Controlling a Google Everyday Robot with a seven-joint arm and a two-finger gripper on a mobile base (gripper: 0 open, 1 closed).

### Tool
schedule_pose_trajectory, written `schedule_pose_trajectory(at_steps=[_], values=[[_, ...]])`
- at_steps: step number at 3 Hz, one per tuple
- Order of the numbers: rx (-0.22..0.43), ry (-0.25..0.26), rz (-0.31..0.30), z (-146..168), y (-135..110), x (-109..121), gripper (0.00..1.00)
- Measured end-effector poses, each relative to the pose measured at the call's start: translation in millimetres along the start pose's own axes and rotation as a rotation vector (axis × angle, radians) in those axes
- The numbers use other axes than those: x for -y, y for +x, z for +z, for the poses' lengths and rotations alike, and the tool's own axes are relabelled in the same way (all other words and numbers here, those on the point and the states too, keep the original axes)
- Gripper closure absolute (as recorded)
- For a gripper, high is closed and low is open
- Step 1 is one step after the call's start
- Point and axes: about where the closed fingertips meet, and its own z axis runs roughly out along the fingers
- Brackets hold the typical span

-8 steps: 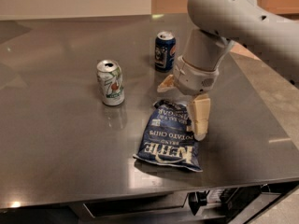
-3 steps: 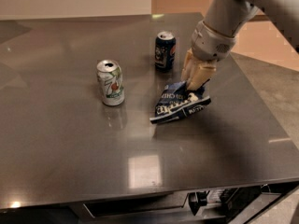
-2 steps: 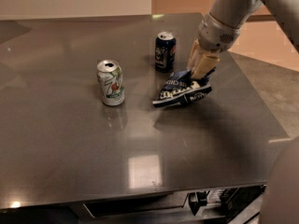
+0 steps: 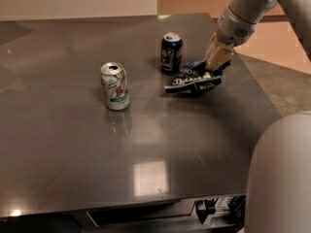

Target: Move blue chip bag near pepsi can

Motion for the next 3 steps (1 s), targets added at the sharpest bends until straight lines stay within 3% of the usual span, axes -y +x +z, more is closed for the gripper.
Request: schedule_pose_trajectory(at_steps=[1,3], values=[[0.017,0.009,0.038,3.1,9.6,9.0,0.59],[0.031,0.041,0.038,9.7,5.8,20.9,0.13]])
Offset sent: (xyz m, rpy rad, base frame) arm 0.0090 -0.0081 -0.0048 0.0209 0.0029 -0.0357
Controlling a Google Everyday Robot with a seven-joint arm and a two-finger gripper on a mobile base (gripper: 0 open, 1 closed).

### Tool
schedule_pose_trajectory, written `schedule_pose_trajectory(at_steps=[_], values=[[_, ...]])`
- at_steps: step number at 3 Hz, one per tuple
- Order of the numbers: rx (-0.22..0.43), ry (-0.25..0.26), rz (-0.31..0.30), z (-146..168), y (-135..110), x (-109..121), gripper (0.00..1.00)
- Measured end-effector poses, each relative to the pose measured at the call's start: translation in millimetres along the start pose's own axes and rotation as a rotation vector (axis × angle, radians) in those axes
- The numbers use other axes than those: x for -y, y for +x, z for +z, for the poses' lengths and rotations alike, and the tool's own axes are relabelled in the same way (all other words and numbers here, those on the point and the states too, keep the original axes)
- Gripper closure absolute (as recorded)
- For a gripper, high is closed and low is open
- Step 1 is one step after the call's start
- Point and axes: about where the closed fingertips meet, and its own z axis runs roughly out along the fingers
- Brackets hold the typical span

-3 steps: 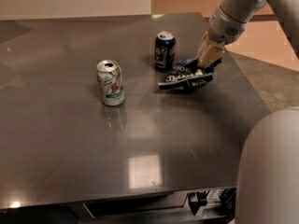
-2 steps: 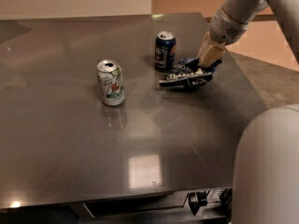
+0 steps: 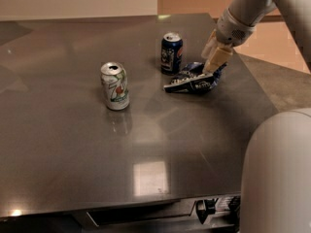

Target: Move blue chip bag near pepsi can

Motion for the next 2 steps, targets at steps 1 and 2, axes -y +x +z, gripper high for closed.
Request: schedule_pose_trajectory(at_steps=[1,2], values=[[0.004,0.009,-0.001,3.4,-1.5,3.7,0.00],[0.004,0.009,-0.001,3.4,-1.6,3.7,0.00]])
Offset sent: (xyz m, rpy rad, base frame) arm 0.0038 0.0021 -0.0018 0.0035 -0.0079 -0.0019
